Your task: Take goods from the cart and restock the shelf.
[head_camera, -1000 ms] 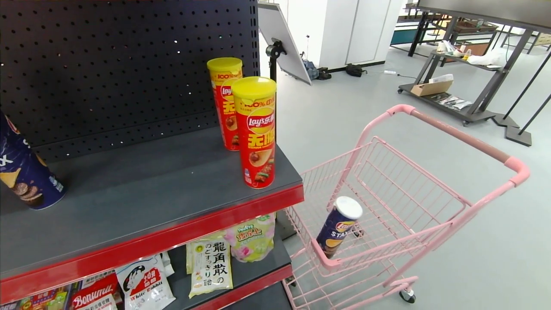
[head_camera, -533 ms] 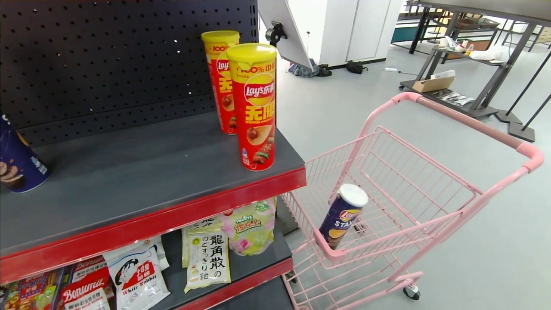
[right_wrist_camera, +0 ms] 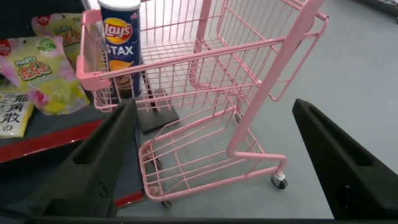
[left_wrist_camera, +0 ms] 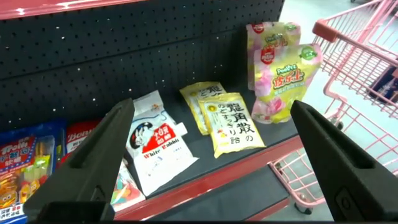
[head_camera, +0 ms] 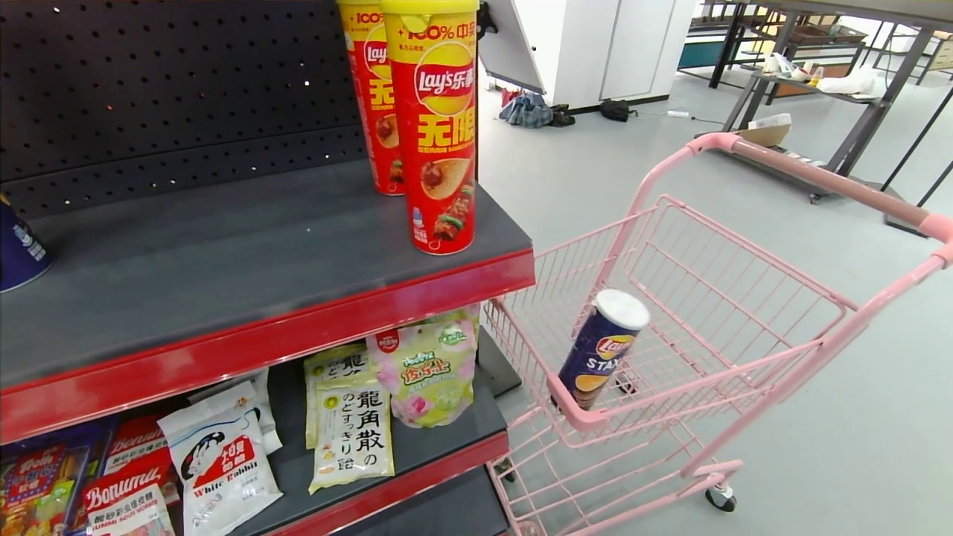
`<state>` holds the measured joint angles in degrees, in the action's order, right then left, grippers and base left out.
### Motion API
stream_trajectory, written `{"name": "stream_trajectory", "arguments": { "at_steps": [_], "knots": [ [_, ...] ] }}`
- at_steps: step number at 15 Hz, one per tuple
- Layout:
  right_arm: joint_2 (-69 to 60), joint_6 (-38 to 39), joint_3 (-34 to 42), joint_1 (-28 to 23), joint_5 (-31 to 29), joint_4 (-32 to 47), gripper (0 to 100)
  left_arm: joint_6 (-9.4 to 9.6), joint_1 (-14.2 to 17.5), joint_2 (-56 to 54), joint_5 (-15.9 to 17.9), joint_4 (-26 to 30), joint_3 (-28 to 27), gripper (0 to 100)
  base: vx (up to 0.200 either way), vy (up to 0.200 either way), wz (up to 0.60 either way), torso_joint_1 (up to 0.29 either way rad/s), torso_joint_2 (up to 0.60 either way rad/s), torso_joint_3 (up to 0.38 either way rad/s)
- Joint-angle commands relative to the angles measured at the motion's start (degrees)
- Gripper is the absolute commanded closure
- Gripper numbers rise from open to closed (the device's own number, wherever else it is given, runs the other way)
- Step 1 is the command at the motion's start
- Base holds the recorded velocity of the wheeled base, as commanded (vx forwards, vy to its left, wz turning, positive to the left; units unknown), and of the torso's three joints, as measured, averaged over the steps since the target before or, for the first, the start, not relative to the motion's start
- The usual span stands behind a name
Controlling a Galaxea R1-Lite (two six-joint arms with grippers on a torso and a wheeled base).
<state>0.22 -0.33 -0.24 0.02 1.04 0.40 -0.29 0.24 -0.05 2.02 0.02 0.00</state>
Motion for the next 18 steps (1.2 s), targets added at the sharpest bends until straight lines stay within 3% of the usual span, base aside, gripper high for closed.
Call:
{"name": "stream_trajectory", "arguments": {
  "at_steps": [1,4,5,7,8,10,12,13,15,18],
  "knots": [
    [-0.13,-0.29,-0.02,-0.11,-0.86,-0.05,0,0.03,0.02,0.05,0.00,-0.02,0.00,0,0.000,0.000,0.00,0.000,0.00,0.000],
    [-0.13,-2.04,-0.02,-0.11,-0.33,-0.40,0,0.03,0.02,0.05,0.00,-0.02,0.00,0,0.000,0.000,0.00,0.000,0.00,0.000],
    [1.71,-1.16,-4.85,0.15,0.46,-1.28,0,0.03,0.02,0.05,0.00,0.06,0.00,0,0.000,0.000,0.00,0.000,0.00,0.000],
    [33.44,19.40,-36.67,5.16,1.95,-1.28,0,0.03,0.02,0.05,0.00,0.06,0.00,0,0.000,0.000,0.00,0.000,0.00,0.000],
    [41.62,18.87,-43.00,7.45,4.33,-1.37,0,0.03,0.02,0.05,0.00,-0.02,0.00,0,0.000,0.000,0.00,0.000,0.00,0.000],
    [52.69,15.71,-39.92,14.21,6.43,-9.28,0,0.03,0.02,0.05,0.00,-0.02,0.00,0,0.000,0.000,0.00,0.000,0.00,0.000],
    [72.38,21.42,-34.91,13.69,8.46,-32.75,0,0.03,0.02,0.05,0.00,-0.02,0.00,0,0.000,0.000,0.00,0.000,0.00,0.000],
    [76.42,21.07,-32.89,13.77,10.39,-36.53,0,0.03,0.02,0.05,0.00,0.06,0.00,0,0.000,0.000,0.00,0.000,0.00,0.000],
    [85.03,16.59,-28.41,15.44,13.82,-38.81,0,0.03,0.02,0.05,0.00,-0.02,0.00,0,0.000,0.000,0.00,0.000,0.00,0.000],
    [90.22,16.50,-28.94,16.67,14.61,-38.81,0,0.03,0.02,0.05,0.00,0.06,0.00,0,0.000,0.000,0.00,0.000,0.00,0.000]
  ]
}}
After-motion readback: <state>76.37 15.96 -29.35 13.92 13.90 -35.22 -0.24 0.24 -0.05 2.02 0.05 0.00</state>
